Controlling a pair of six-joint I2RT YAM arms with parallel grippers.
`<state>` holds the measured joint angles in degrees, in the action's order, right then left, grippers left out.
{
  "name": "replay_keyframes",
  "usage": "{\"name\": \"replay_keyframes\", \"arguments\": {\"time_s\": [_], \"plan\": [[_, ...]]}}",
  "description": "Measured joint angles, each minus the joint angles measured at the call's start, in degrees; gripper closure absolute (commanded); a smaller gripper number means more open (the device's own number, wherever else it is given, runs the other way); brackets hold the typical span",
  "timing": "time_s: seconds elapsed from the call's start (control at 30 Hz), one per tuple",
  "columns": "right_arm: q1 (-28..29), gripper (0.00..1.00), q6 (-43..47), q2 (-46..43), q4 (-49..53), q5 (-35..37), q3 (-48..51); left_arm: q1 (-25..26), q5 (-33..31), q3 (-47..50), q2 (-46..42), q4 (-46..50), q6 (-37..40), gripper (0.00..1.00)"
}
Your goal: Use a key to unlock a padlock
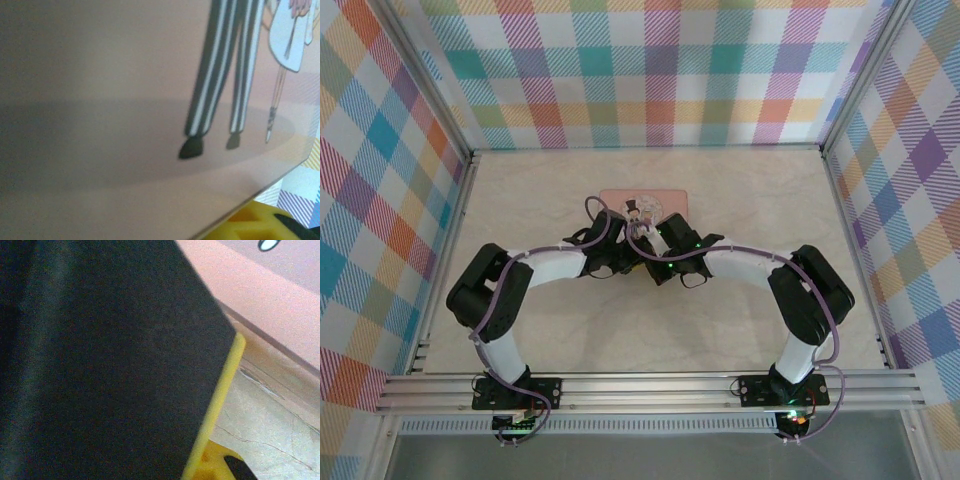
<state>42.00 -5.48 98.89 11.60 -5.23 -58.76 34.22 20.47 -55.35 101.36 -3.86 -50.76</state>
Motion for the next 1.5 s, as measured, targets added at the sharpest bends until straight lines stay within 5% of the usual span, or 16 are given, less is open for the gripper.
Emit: {"name": "replay_keyframes", "arguments": {"time_s": [0.43, 0.63, 0.9, 1.5], "plan": [[-0.5, 0.89, -1.2, 0.0, -1.2, 0.0, 0.7, 0.2, 0.1, -3.7, 2.6, 2.6, 0.5, 1.00], [-0.4, 0.66, -1.7, -0.5, -1.3, -0.4, 1.1, 0.2, 0.1, -4.1, 2.9, 2.6, 0.7, 1.00], [-3.3, 0.54, -3.6, -7.6, -1.6, -3.6, 5.9, 0.2, 0.3, -4.6, 3.3, 2.6, 0.7, 1.00], [-3.1, 0.55, -4.4, -3.7, -2.9, -2.9, 5.8, 0.2, 0.7, -4.8, 3.3, 2.9, 0.7, 1.00]]}}
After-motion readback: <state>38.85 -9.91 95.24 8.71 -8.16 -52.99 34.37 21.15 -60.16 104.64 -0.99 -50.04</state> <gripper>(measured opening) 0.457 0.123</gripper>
